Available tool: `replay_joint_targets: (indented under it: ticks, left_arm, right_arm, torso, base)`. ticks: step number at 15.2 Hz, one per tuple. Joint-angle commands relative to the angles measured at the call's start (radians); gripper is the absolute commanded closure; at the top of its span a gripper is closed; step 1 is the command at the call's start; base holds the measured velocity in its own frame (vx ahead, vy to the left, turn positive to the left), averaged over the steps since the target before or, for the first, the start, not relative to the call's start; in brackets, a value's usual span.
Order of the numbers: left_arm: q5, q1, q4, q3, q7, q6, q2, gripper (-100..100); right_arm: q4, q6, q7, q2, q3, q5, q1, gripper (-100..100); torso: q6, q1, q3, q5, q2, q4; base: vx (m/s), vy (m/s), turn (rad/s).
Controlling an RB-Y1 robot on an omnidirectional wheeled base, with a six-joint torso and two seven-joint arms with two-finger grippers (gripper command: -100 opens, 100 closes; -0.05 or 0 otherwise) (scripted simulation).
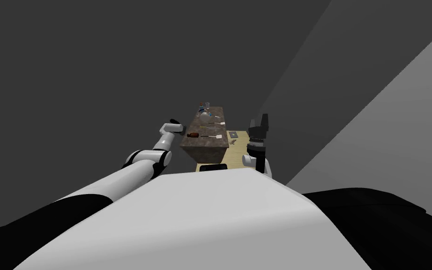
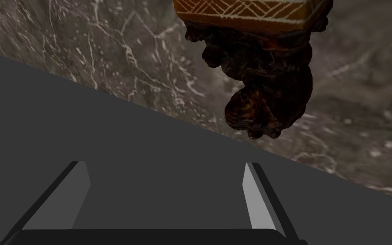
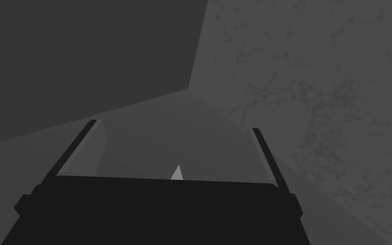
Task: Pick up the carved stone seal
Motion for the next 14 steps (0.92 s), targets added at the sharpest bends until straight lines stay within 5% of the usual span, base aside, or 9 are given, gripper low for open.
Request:
replay_joint_targets:
  ticks: [1,3,4,6,7,10,14]
  left_arm:
    - [0.015,-0.050,0.050,0.000,-0.008,0.050,-0.001,-100]
    - [0.015,-0.052,0.068,0.000,-0.008,0.078,-0.001,-100]
    - [0.028,-0.095,0.100,0.000,-0.016,0.114,-0.003,-100]
    - [0.028,-0.096,0.124,0.000,-0.016,0.134,-0.003,-100]
    - [0.041,-0.137,0.153,0.000,-0.023,0.172,-0.005,-100]
    - [0.041,-0.137,0.178,0.000,-0.023,0.188,-0.005,-100]
    - [0.065,-0.213,0.271,0.000,-0.037,0.287,-0.012,-100]
  right_arm:
    - [0.000,0.000,0.000,0.000,0.000,0.000,0.000,0]
    - [0.000,0.000,0.000,0.000,0.000,0.000,0.000,0]
    - [0.000,0.000,0.000,0.000,0.000,0.000,0.000,0]
    - [0.000,0.000,0.000,0.000,0.000,0.000,0.000,0]
    - [0.000,0.000,0.000,0.000,0.000,0.000,0.000,0]
    - [0.000,0.000,0.000,0.000,0.000,0.000,0.000,0]
    - [0.000,0.000,0.000,0.000,0.000,0.000,0.000,0]
  torso:
    - [0.000,0.000,0.000,0.000,0.000,0.000]
    - [0.000,0.000,0.000,0.000,0.000,0.000]
    - [0.000,0.000,0.000,0.000,0.000,0.000]
    - [0.000,0.000,0.000,0.000,0.000,0.000]
    - [0.000,0.000,0.000,0.000,0.000,0.000]
    - [0.000,0.000,0.000,0.000,0.000,0.000]
    - [0.000,0.000,0.000,0.000,-0.001,0.000]
  base:
    - [0.010,0.019,-0.022]
    - [0.011,0.019,-0.023]
    - [0.012,0.016,-0.027]
    - [0.013,0.015,-0.025]
    - [0.014,0.012,-0.029]
    - [0.011,0.009,-0.014]
    - [0.017,0.013,-0.037]
